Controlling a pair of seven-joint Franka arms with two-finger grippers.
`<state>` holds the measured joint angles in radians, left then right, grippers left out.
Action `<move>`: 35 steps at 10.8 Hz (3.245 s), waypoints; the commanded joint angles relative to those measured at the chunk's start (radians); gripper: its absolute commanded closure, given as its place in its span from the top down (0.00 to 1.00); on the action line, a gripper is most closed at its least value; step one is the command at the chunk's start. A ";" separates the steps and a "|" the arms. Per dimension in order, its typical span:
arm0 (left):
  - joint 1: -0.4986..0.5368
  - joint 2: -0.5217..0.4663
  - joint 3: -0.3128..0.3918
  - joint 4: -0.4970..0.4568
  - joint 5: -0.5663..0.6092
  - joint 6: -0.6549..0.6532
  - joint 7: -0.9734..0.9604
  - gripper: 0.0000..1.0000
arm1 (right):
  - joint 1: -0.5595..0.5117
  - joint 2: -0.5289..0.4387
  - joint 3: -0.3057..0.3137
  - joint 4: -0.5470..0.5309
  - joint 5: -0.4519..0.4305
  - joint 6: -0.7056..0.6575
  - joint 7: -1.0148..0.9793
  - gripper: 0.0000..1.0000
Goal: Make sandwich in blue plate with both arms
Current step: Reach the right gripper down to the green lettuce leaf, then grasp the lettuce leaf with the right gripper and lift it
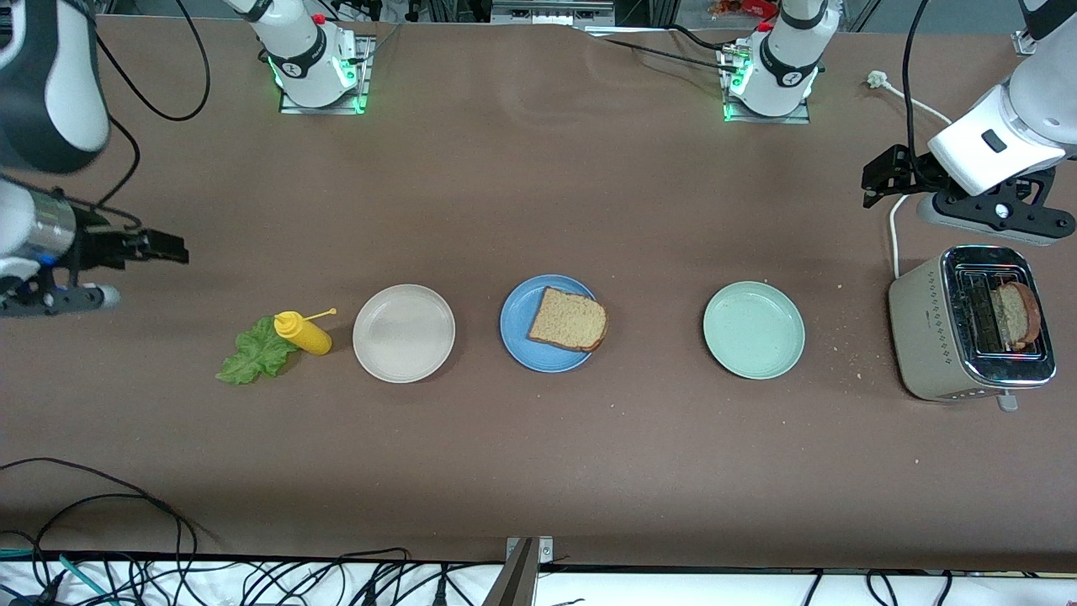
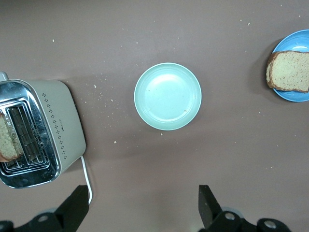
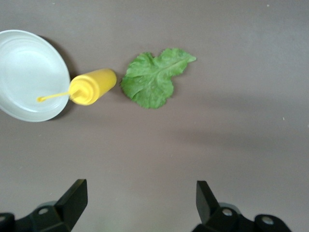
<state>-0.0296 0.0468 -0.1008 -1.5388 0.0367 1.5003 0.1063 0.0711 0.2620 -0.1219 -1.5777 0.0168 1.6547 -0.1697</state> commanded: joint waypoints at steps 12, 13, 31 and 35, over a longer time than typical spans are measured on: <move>0.007 -0.008 -0.008 -0.006 -0.021 0.009 0.000 1.00 | -0.047 0.422 0.037 -0.043 0.092 0.587 -0.136 1.00; 0.007 -0.008 -0.008 -0.006 -0.021 0.009 0.000 1.00 | -0.047 0.425 0.047 -0.070 0.092 0.627 -0.136 1.00; 0.010 -0.008 -0.007 -0.007 -0.021 0.008 0.006 1.00 | -0.053 0.237 0.064 -0.110 0.097 0.447 -0.370 0.00; 0.008 -0.008 -0.005 -0.007 -0.021 0.008 0.006 1.00 | -0.053 0.116 0.062 -0.094 0.097 0.295 -0.367 0.00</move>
<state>-0.0286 0.0471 -0.1041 -1.5399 0.0354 1.5012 0.1063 0.0266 0.4573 -0.0667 -1.6648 0.0955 2.0366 -0.5194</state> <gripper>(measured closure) 0.000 0.907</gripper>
